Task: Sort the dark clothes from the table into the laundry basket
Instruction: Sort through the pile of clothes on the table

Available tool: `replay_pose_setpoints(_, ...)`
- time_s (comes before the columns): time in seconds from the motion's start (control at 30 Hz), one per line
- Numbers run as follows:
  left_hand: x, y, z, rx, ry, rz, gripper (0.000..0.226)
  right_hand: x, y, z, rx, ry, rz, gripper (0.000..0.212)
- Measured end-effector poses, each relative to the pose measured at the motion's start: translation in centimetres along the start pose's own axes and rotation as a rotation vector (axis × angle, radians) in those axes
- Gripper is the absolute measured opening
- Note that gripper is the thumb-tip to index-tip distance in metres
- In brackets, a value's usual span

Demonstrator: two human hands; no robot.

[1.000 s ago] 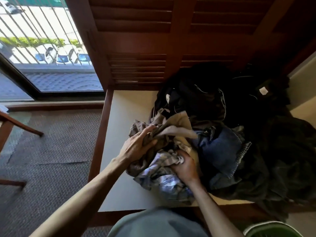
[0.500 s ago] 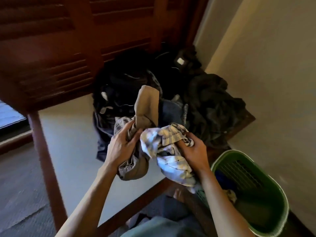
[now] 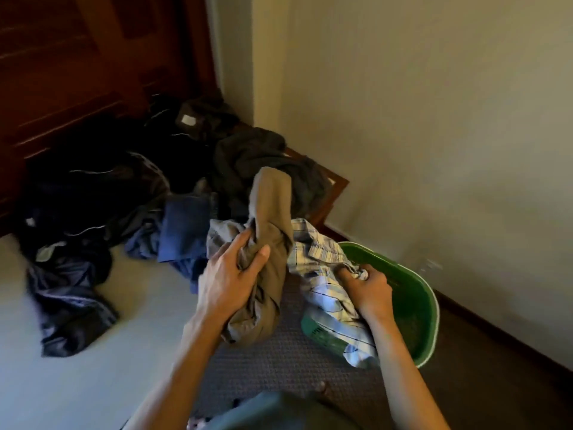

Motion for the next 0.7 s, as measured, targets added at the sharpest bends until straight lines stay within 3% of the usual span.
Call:
replay_pose_setpoints(0.13, 1.1, -7.2, -10.6, -0.006, 0.226, -0.078, 0.062, 2.6, -4.9, 5.9, 0.042, -0.024, -0.041, 0.065)
replay_pose_setpoints(0.27, 1.4, -11.5, -18.9, -0.038, 0.433, -0.085, 0.061, 3.4, -8.4, 11.5, 0.156, -0.04, -0.134, 0.031)
replay_pose_setpoints(0.33, 1.5, -12.8, -21.5, -0.047, 0.503, -0.075, 0.062, 4.0, -10.2, 13.6, 0.222, -0.069, -0.159, 0.038)
replay_pose_setpoints(0.47, 3.0, -14.3, -24.8, -0.029, 0.577, -0.111, 0.062, 5.6, -12.8, 15.1, 0.309, -0.134, -0.257, 0.069)
replay_pose_setpoints(0.57, 4.5, -15.2, -26.1, -0.018, 0.565, -0.113, 0.061, 7.6, -13.4, 15.7, 0.368, -0.173, -0.265, 0.062)
replay_pose_setpoints(0.7, 6.7, -15.0, -28.0, 0.01, 0.559, -0.107, 0.062, 11.3, -14.8, 15.4, 0.407, -0.184, -0.321, 0.068)
Point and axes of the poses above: each hand's wrist, its own x-axis towards the middle knuckle, its own z-axis out of the back of the hand, y = z × x, the point moved 4 cm from there along x, towards the middle knuckle, and after that the axes turned 9 degrees about -z, right-handed, at the moved point
